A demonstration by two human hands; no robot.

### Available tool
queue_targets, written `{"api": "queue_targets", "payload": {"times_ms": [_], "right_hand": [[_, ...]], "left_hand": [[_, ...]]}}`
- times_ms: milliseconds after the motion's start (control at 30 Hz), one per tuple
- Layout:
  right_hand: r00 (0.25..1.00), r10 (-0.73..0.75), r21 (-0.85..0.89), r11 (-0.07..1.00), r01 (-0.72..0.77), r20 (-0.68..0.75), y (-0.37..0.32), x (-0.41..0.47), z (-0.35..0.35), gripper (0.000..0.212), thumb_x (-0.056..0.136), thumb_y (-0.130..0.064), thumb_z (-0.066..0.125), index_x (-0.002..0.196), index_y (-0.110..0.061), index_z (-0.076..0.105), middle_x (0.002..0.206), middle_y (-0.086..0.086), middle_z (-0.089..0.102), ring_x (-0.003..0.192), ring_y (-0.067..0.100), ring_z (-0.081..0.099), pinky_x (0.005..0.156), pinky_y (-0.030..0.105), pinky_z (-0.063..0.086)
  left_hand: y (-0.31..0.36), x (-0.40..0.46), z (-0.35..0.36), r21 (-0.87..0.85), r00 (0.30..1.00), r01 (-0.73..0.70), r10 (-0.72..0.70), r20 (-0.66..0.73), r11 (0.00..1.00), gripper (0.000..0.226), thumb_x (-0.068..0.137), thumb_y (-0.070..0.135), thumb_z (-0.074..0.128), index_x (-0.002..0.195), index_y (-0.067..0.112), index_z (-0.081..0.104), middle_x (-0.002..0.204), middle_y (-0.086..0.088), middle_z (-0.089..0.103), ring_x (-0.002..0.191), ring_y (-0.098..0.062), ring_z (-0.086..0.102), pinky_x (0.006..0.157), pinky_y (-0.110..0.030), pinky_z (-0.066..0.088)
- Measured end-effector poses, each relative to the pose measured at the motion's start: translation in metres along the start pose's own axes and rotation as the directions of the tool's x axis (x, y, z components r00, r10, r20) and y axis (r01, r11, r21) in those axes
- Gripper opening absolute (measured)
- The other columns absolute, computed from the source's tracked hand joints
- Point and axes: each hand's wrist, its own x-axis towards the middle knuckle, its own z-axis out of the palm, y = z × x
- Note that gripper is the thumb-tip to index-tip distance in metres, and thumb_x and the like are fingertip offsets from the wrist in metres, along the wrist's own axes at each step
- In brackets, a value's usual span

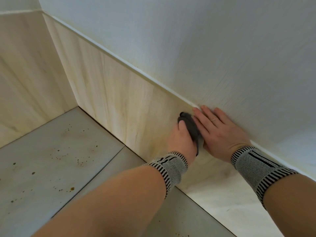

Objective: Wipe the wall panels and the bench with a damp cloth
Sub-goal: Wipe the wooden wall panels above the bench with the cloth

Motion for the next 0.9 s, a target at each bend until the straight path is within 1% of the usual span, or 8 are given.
{"api": "queue_targets", "payload": {"times_ms": [100,233,367,500,567,667,800,900], "right_hand": [[1.000,0.001,-0.010,1.000,-0.001,-0.018,0.000,0.000,0.003,0.069,0.081,-0.024,0.038,0.143,0.004,0.039,0.153,0.023,0.032,0.140,0.040,0.034,0.117,0.051,0.014],[0.999,0.002,-0.025,1.000,-0.003,-0.051,-0.001,-0.002,0.004,0.066,0.083,-0.021,0.036,0.145,0.003,0.036,0.154,0.021,0.031,0.140,0.040,0.034,0.118,0.050,0.011],[0.997,-0.012,-0.040,0.999,0.009,-0.075,0.000,-0.002,0.007,0.067,0.085,-0.020,0.038,0.147,0.003,0.030,0.155,0.021,0.026,0.141,0.040,0.030,0.118,0.051,0.008],[0.996,-0.011,-0.064,0.998,0.005,-0.086,-0.001,-0.001,0.008,0.064,0.085,-0.018,0.038,0.145,0.004,0.035,0.153,0.024,0.031,0.139,0.041,0.034,0.117,0.053,0.014],[0.995,-0.017,-0.063,0.998,0.011,-0.094,-0.001,-0.001,0.008,0.063,0.088,-0.020,0.034,0.146,0.004,0.033,0.154,0.024,0.029,0.140,0.042,0.032,0.118,0.052,0.010],[0.996,-0.024,-0.059,0.998,0.018,-0.090,0.000,0.000,0.008,0.063,0.088,-0.020,0.034,0.146,0.004,0.031,0.155,0.024,0.027,0.141,0.041,0.031,0.118,0.051,0.007],[0.995,-0.015,-0.061,0.998,0.008,-0.103,-0.001,-0.001,0.010,0.065,0.085,-0.018,0.035,0.146,0.004,0.034,0.153,0.024,0.030,0.140,0.042,0.033,0.117,0.052,0.012],[0.995,-0.020,-0.071,0.997,0.013,-0.096,-0.001,-0.001,0.013,0.065,0.085,-0.019,0.035,0.146,0.004,0.033,0.154,0.024,0.029,0.140,0.042,0.032,0.117,0.053,0.010]], "left_hand": [[-0.017,0.019,-0.017,-0.028,0.991,0.115,-0.117,-0.063,0.993,0.050,0.093,0.014,0.058,0.138,0.007,0.036,0.132,-0.012,0.048,0.115,-0.030,0.055,0.100,-0.040,0.047],[-0.046,0.062,-0.064,-0.021,0.909,0.349,-0.344,-0.237,0.937,0.054,0.093,0.007,0.055,0.141,0.001,0.031,0.139,-0.020,0.043,0.122,-0.036,0.050,0.096,-0.038,0.042],[-0.047,0.073,-0.064,-0.029,0.863,0.470,-0.466,-0.193,0.882,0.084,0.090,0.004,0.065,0.153,0.009,0.011,0.146,-0.013,0.035,0.122,-0.030,0.052,0.085,-0.031,0.042],[-0.029,0.019,0.002,-0.041,0.922,0.387,-0.388,-0.007,0.921,0.060,0.094,0.011,0.056,0.144,0.002,0.025,0.140,-0.019,0.043,0.123,-0.035,0.050,0.097,-0.037,0.042],[-0.021,-0.002,0.027,-0.018,0.939,0.340,-0.339,0.059,0.940,0.051,0.094,0.014,0.056,0.138,0.002,0.031,0.136,-0.020,0.047,0.121,-0.035,0.051,0.097,-0.039,0.042],[-0.032,0.010,0.035,-0.046,0.941,0.338,-0.337,0.022,0.940,0.045,0.096,0.018,0.054,0.136,0.007,0.036,0.131,-0.020,0.052,0.118,-0.035,0.053,0.090,-0.033,0.041],[-0.061,0.072,-0.008,-0.328,0.775,0.577,-0.628,-0.066,0.748,0.046,0.099,0.022,0.049,0.140,0.006,0.039,0.140,-0.014,0.049,0.123,-0.029,0.051,0.105,-0.035,0.042],[-0.067,0.090,-0.026,-0.256,0.720,0.634,-0.678,-0.151,0.730,0.056,0.097,0.016,0.054,0.146,0.004,0.028,0.143,-0.014,0.045,0.125,-0.032,0.051,0.100,-0.038,0.044]]}}
